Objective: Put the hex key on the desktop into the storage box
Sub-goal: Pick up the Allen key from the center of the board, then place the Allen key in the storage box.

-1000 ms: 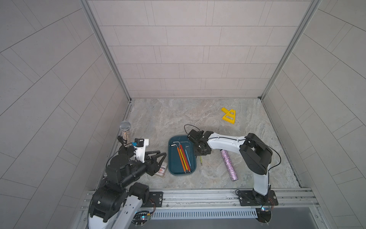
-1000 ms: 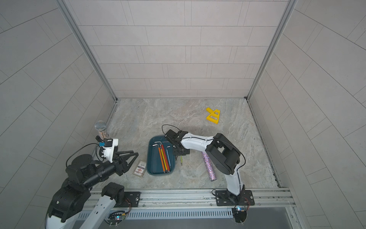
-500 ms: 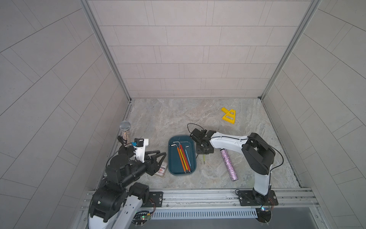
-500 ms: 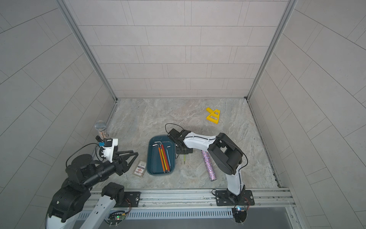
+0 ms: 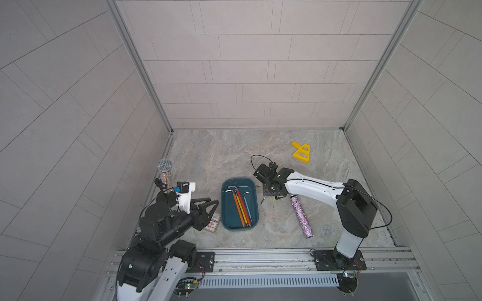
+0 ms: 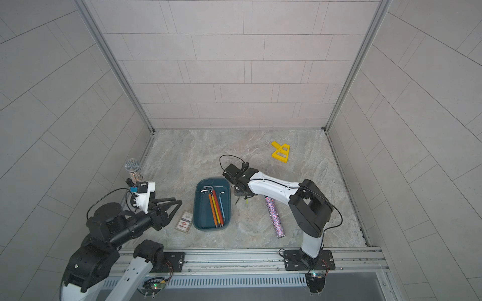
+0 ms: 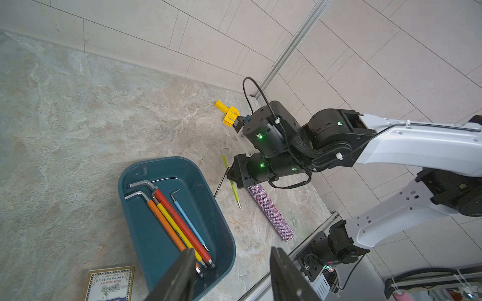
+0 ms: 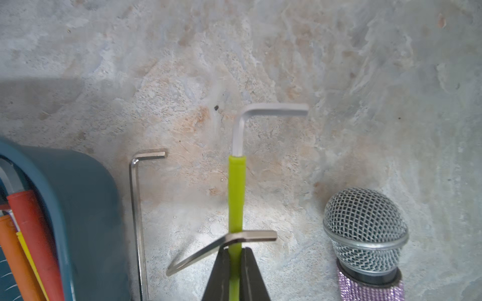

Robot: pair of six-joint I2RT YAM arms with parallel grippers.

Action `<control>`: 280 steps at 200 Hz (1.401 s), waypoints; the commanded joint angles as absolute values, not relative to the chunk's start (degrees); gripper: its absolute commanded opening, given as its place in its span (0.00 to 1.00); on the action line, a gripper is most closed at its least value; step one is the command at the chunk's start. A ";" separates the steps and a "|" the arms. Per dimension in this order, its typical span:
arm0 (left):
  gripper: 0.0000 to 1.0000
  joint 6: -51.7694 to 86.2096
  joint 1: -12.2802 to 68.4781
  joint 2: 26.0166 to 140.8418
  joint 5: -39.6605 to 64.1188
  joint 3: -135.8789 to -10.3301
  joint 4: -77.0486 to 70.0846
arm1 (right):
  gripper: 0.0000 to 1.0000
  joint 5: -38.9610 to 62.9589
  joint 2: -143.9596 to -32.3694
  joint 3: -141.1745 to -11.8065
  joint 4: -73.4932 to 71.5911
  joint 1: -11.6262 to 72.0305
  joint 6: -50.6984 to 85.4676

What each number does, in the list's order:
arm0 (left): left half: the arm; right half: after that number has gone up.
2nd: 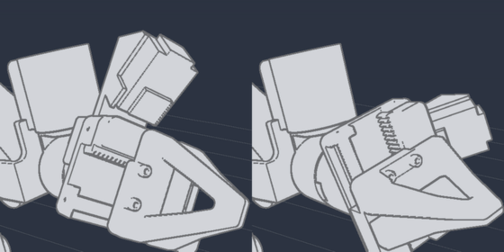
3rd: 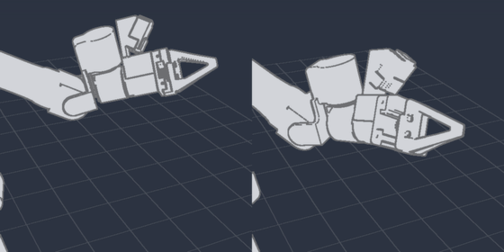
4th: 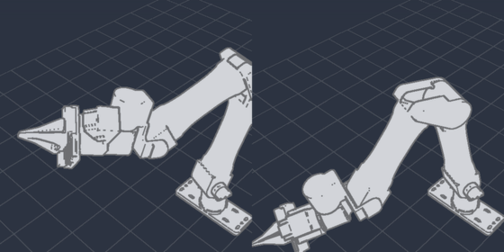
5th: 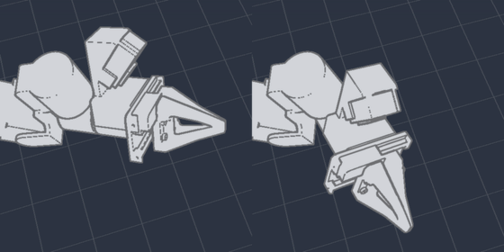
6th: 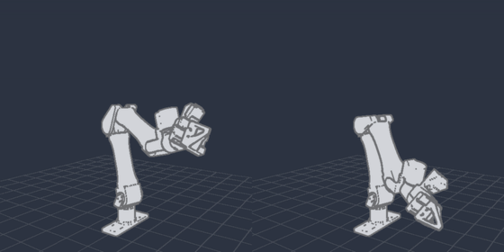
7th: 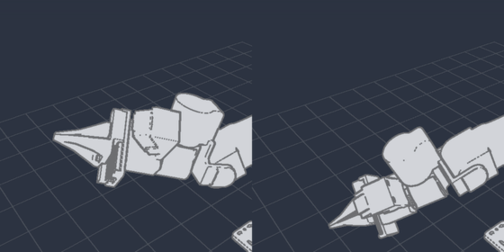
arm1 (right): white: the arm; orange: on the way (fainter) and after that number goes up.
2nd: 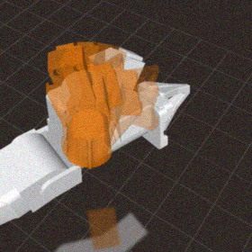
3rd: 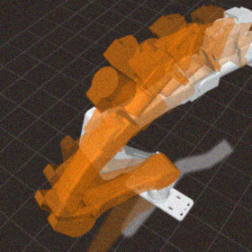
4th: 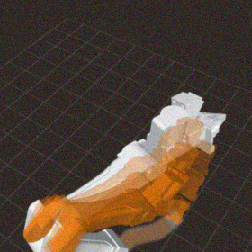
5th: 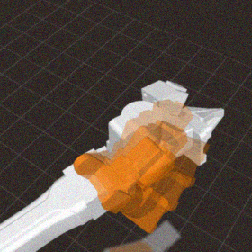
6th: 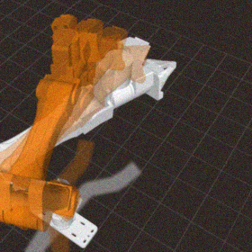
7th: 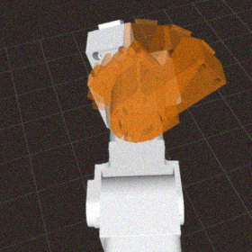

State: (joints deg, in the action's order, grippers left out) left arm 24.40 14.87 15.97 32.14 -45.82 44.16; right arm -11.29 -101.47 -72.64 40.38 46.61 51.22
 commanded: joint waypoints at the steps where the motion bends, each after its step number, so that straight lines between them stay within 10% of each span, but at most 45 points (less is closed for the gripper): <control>1: 0.53 23.51 14.52 15.28 32.68 -45.44 42.36 | 0.00 -13.54 -100.49 -74.13 41.92 47.01 50.34; 280: 0.53 23.57 14.38 15.03 32.60 -45.33 42.36 | 0.00 -10.31 -101.12 -74.93 41.12 46.47 47.20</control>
